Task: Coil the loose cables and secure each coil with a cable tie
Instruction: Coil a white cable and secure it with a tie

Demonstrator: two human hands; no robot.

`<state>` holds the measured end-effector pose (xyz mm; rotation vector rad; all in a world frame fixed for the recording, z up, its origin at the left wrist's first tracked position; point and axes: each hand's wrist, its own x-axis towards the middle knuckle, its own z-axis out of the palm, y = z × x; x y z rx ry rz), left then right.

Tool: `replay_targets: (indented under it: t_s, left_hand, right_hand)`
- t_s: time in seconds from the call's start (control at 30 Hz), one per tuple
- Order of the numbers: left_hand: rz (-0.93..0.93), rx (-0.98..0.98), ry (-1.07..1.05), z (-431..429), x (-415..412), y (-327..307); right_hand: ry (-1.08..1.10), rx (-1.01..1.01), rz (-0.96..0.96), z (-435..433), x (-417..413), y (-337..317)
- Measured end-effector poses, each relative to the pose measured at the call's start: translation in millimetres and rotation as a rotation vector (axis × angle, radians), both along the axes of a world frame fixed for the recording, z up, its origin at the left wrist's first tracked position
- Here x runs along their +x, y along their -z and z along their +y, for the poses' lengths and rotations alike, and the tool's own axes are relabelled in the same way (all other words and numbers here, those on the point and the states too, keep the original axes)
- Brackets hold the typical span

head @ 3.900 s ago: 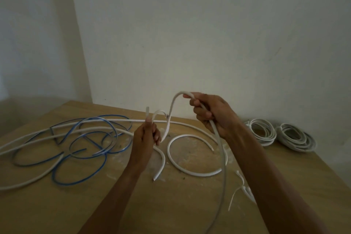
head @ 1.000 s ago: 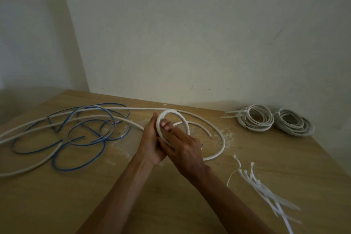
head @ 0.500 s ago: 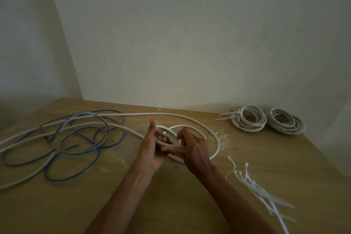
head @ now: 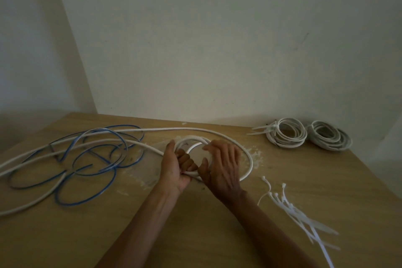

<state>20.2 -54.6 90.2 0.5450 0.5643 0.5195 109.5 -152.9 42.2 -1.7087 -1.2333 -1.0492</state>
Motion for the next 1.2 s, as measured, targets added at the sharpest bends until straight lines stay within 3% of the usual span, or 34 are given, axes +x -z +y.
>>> replay_targets:
  t_s: [0.07,0.1,0.2,0.23,0.27,0.37,0.47,0.57,0.63,0.73,0.8,0.87,0.97,1.1,1.2]
  left_hand:
    - [-0.014,-0.027,-0.058,2,0,0]
    - [-0.027,-0.030,-0.091,3,0,-1]
    - [-0.054,0.006,-0.174,4,-1,-1]
    - [-0.064,0.011,-0.190,5,-1,-1]
    - [-0.074,0.012,-0.196,5,-1,0]
    - [-0.085,0.040,-0.137,3,-4,2]
    - [-0.079,0.134,0.014,5,-6,0]
    - [-0.096,0.181,0.142,10,-8,-2]
    - [-0.105,0.190,0.185,10,-9,-1]
    - [-0.056,0.194,0.167,11,-9,3]
    - [-0.012,0.157,0.156,11,-3,8]
    - [0.050,0.171,0.144,5,4,12]
    - [0.107,0.290,0.051,-17,16,16]
    - [-0.006,0.355,-0.024,-41,21,23]
    - [0.028,0.431,0.009,-57,26,33]
  right_hand:
    - [0.076,0.054,0.099,5,-2,3]
    - [0.067,0.099,0.235,5,-8,4]
    - [-0.139,0.194,0.946,4,-41,-2]
    - [-0.250,0.163,1.105,6,-51,-5]
    - [-0.321,0.122,1.149,8,-57,-6]
    - [-0.316,0.084,0.968,13,-53,-13]
    - [-0.261,-0.131,0.786,11,-35,-23]
    - [-0.199,-0.256,0.756,5,-24,-26]
    - [-0.188,-0.179,0.919,5,-17,-27]
    - [-0.527,0.035,1.407,3,-10,-34]
    - [-0.710,0.124,1.562,-1,-8,-40]
    - [-0.648,0.222,1.661,0,-7,-41]
    - [-0.389,0.412,1.763,1,-1,-36]
    - [-0.336,0.710,1.911,-7,16,-35]
    - [-0.348,0.840,1.936,-11,22,-40]
